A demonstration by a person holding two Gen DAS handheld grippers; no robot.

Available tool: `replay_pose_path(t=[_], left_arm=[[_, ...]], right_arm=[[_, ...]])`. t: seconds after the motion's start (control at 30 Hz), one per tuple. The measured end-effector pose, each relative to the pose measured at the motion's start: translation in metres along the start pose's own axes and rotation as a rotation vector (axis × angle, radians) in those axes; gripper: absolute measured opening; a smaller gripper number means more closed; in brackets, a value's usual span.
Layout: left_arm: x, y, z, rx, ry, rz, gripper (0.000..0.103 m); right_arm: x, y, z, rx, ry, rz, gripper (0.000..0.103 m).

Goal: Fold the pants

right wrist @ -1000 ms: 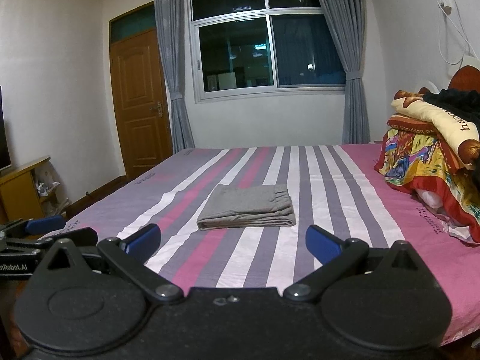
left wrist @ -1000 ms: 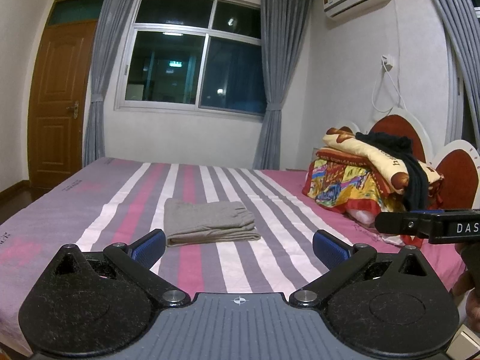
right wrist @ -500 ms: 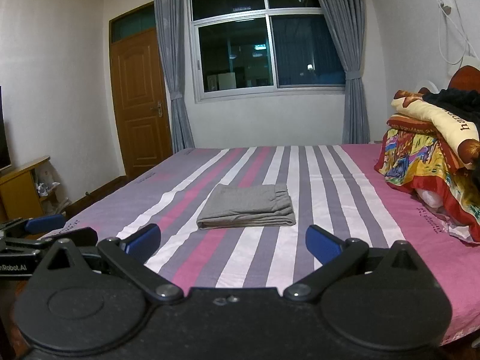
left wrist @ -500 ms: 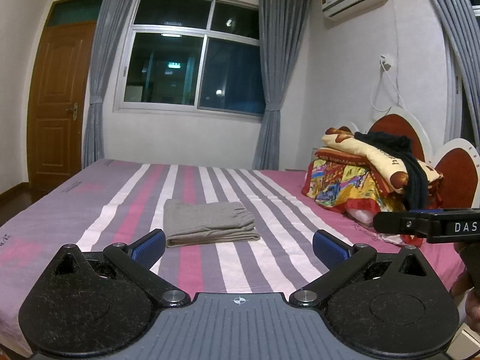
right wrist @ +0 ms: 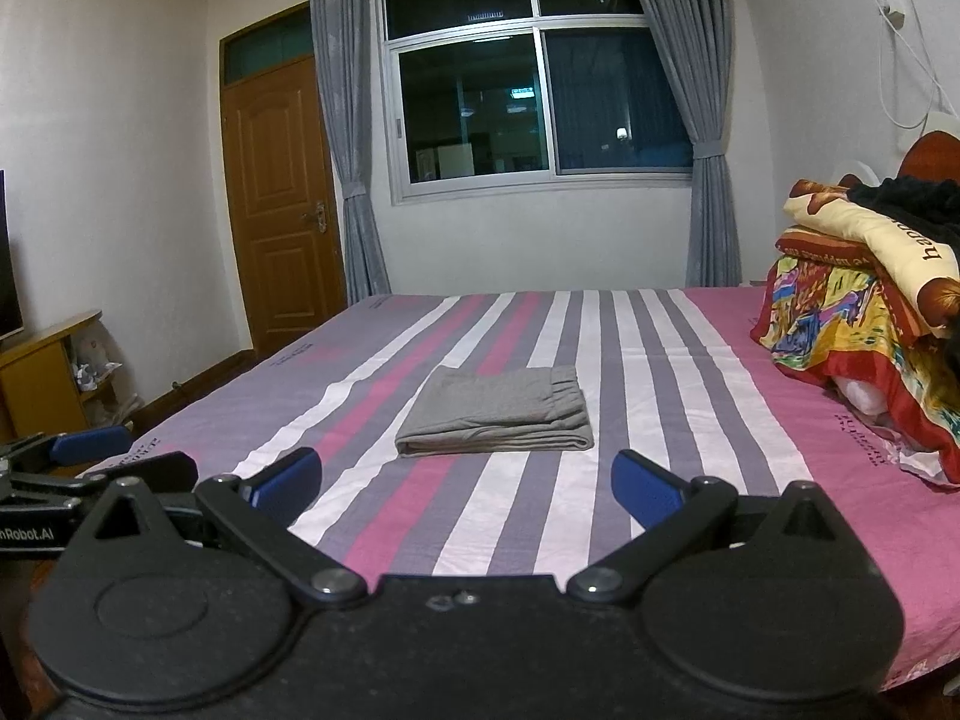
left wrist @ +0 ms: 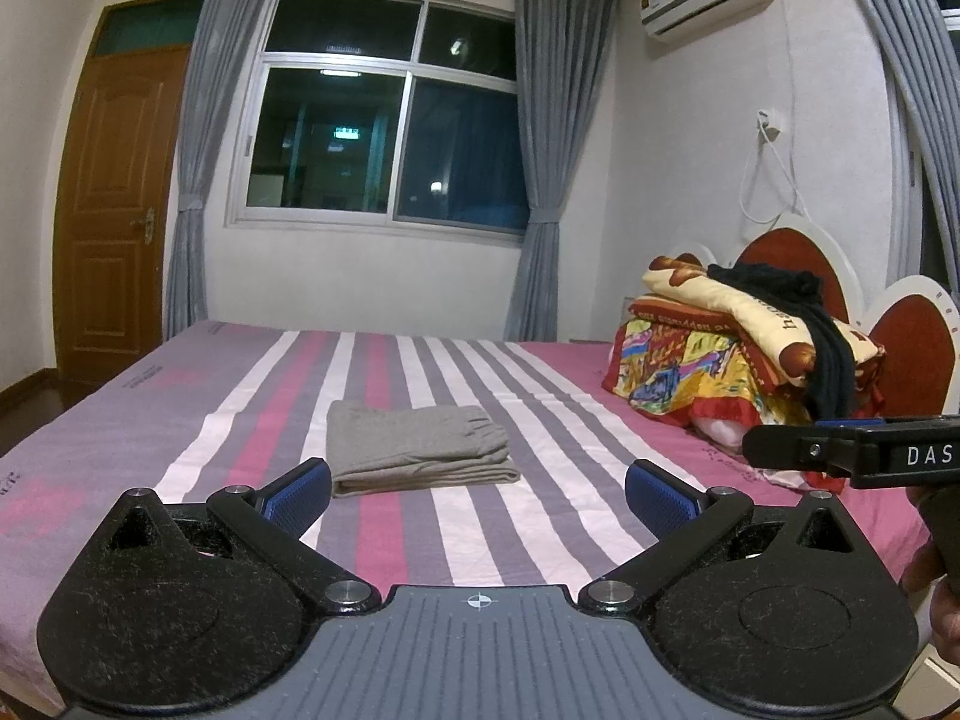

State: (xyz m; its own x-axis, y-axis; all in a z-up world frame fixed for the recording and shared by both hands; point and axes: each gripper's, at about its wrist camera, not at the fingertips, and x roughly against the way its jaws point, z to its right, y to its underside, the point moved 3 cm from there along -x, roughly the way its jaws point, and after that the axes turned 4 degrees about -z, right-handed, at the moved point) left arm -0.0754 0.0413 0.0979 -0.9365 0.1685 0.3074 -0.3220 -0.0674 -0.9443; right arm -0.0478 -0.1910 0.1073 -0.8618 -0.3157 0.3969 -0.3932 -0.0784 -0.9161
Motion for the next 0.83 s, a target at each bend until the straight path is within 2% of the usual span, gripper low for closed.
replay_pose_path(t=[0.83], left_arm=[[-0.0043, -0.004, -0.0076, 0.008, -0.011, 0.015, 0.103]], right_arm=[[-0.0006, 0.0017, 0.0052, 0.017, -0.003, -0.002, 0.103]])
